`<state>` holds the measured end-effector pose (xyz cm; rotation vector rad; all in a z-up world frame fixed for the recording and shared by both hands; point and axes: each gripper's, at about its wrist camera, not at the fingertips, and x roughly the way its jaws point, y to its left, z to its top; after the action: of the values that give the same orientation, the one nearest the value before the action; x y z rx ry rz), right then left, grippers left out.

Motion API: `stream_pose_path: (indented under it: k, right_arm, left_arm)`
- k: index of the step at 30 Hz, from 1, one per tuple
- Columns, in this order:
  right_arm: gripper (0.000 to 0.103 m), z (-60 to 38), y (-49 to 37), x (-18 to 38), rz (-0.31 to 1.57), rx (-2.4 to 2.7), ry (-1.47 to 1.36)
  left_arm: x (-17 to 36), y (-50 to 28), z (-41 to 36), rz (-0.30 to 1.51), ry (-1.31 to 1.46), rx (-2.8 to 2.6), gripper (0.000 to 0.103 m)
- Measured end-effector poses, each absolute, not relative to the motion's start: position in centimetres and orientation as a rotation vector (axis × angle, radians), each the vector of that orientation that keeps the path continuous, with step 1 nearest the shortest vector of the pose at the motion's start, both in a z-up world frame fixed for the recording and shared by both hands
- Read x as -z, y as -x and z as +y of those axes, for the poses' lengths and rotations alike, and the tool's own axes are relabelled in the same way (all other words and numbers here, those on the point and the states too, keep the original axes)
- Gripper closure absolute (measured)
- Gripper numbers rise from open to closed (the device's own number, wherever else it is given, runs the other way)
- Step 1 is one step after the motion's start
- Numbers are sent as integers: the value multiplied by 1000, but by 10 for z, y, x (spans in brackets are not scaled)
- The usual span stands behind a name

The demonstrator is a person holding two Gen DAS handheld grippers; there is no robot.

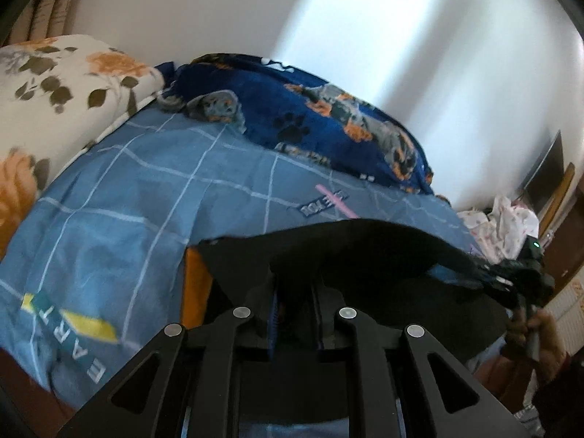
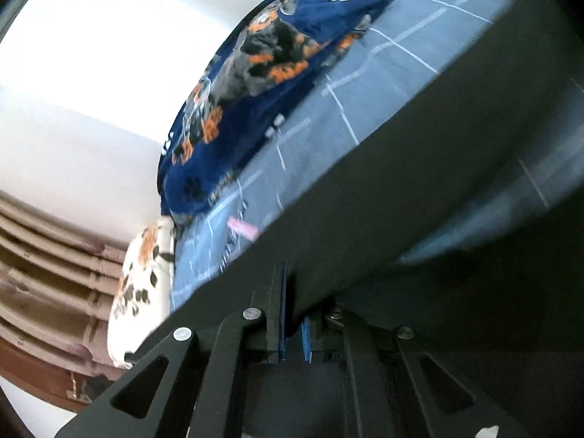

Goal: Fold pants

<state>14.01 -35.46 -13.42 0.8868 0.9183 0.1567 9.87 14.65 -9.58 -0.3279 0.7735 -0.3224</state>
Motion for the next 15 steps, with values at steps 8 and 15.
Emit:
stream_pose_path:
  k: [8,15]
  right_arm:
    - [95,-342,-63,176,982,-119,-956]
    - [95,-335,-35,201,1029,-117,-982]
  left_arm:
    - [121,-74,152,847,291,276,86]
    - [130,-61,152,872,207,220,79]
